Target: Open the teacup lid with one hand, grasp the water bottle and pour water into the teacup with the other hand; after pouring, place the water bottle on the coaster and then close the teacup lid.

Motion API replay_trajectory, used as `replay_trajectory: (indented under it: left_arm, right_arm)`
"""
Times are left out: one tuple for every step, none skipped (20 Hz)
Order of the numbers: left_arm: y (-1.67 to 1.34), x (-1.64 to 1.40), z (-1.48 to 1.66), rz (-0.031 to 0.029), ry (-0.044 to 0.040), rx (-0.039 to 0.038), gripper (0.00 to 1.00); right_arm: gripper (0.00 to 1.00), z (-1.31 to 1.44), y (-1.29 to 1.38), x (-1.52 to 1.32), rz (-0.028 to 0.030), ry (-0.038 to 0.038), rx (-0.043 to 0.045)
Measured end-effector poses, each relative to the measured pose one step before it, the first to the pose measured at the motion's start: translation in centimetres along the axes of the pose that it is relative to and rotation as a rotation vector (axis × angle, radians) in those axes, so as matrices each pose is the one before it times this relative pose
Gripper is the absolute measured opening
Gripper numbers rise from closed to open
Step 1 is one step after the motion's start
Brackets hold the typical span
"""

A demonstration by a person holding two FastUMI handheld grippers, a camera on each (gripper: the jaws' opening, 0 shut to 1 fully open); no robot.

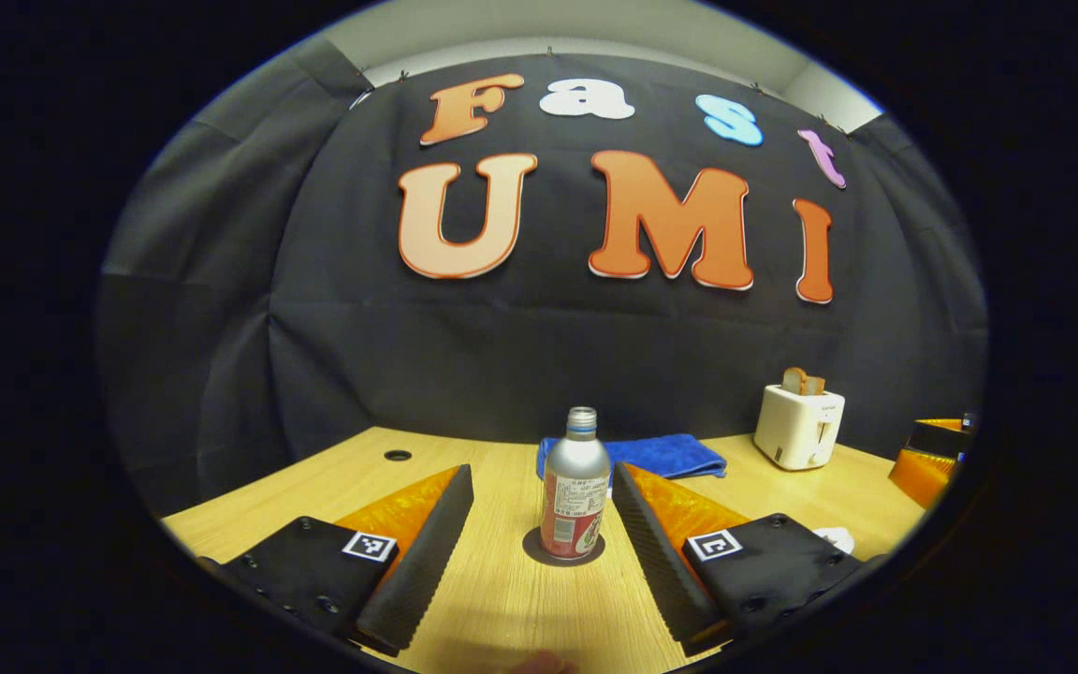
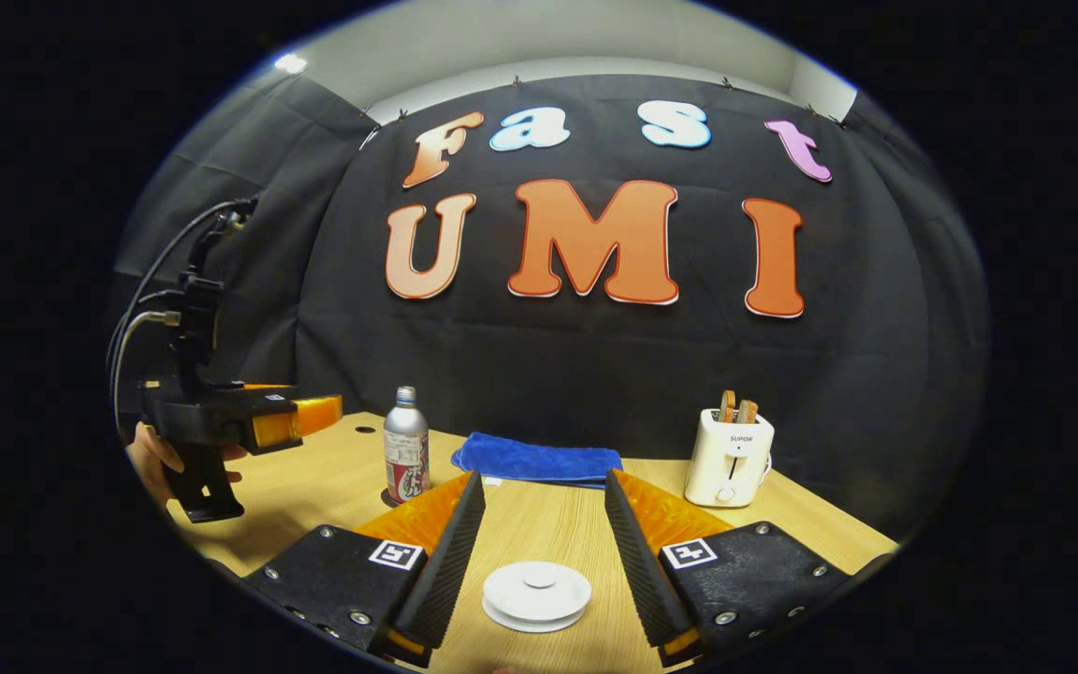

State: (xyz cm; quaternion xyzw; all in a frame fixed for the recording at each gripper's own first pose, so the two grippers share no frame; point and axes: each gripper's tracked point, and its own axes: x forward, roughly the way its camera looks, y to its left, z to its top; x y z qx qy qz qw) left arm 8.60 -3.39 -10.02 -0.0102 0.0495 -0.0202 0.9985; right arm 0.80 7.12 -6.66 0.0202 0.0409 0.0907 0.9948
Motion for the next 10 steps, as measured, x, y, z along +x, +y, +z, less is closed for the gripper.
replay_trajectory:
  left_arm:
    - [-0.110,-1.236,0.660,0.00267,-0.02186,0.00587,0.95]
    - [-0.329,-1.150,0.643,-0.00091,-0.01628,0.00318,0.95]
    - [-0.177,-1.038,0.449,0.00714,-0.00862,0.00451,0.95]
    - [-0.216,-0.958,0.308,0.00197,-0.00642,0.00120,0.97]
    - [-0.376,-0.896,0.232,-0.00024,-0.00116,-0.00450,0.97]
    - [-0.328,-0.656,0.194,0.00100,-0.00059,-0.00760,0.95]
    - [-0.202,-0.588,-0.073,0.00340,0.00775,-0.00939,0.95]
    - [-0.264,-0.743,0.176,0.00088,0.00262,-0.01000,0.97]
    - [-0.259,-0.774,0.576,-0.00231,-0.00883,-0.01055,0.97]
    - [-0.124,-0.843,0.725,0.00022,-0.00996,-0.00248,0.95]
  right_arm:
    - [0.78,0.330,0.097,-0.447,-0.00040,-0.00448,0.00270]
    - [0.78,0.416,0.199,-0.429,0.00120,-0.00722,0.00197]
    - [0.78,0.289,-0.068,-0.502,-0.00865,-0.00054,-0.00129]
    - [0.78,0.257,-0.084,-0.475,-0.00352,-0.00449,-0.00093]
    - [0.78,0.292,0.055,-0.600,-0.00289,-0.00361,-0.00025]
    - [0.78,-0.011,-0.032,-0.466,-0.00165,0.00446,0.00152]
    - [0.78,0.076,0.025,-0.469,-0.00208,0.00402,0.00614]
    - [0.78,0.195,-0.115,-0.434,-0.00519,0.00308,0.00796]
    - [0.78,0.322,-0.015,-0.428,-0.00219,-0.00225,0.00758]
    - [0.78,0.373,-0.176,-0.357,-0.00873,-0.00495,0.00595]
